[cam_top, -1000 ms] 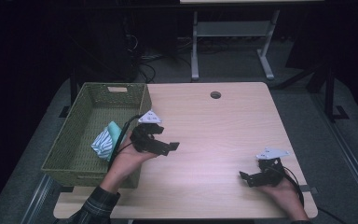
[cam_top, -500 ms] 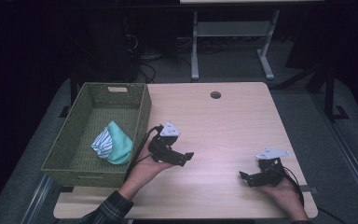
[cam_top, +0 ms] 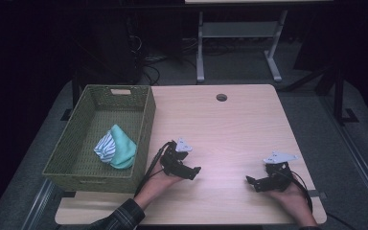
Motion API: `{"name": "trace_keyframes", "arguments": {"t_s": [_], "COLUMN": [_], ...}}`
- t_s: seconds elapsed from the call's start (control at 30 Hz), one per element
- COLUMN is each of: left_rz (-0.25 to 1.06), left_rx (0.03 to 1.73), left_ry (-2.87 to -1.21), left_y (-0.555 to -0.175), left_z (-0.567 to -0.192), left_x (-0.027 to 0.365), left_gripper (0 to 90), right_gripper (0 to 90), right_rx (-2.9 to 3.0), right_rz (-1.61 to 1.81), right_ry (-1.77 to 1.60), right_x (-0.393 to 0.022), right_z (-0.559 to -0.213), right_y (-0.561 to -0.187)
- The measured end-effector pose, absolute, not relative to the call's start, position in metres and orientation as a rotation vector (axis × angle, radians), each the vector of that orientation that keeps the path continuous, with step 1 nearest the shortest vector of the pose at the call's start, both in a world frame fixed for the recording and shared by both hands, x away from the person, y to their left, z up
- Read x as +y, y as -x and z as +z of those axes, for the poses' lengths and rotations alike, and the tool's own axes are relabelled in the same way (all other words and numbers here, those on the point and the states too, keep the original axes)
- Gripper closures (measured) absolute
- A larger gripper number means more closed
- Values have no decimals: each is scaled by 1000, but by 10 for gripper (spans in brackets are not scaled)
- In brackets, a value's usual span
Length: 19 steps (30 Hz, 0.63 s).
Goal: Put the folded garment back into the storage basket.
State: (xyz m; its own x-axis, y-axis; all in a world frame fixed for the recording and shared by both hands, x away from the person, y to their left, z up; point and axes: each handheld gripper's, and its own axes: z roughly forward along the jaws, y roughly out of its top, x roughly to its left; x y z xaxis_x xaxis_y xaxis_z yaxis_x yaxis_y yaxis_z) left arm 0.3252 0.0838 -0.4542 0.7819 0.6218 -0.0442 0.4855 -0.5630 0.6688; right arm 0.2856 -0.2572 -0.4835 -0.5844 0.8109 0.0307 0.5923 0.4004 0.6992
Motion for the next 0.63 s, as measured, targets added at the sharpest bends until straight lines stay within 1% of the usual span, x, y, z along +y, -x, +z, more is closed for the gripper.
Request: {"name": "trace_keyframes", "arguments": {"t_s": [0.23, 0.63], "left_rz": [274, 294], "left_rx": [818, 815], "left_ry": [-2344, -2339], "left_y": [-326, -326], "left_z": [-465, -469], "left_x": [81, 86], "left_gripper": [125, 125], "right_gripper": [0, 0], "right_rx": [2347, 2347], "right_rz": [979, 979], "right_ry": [-1221, -1222], "right_x": [-257, -257], "right_z": [-483, -483], "right_y": [-286, -286]}}
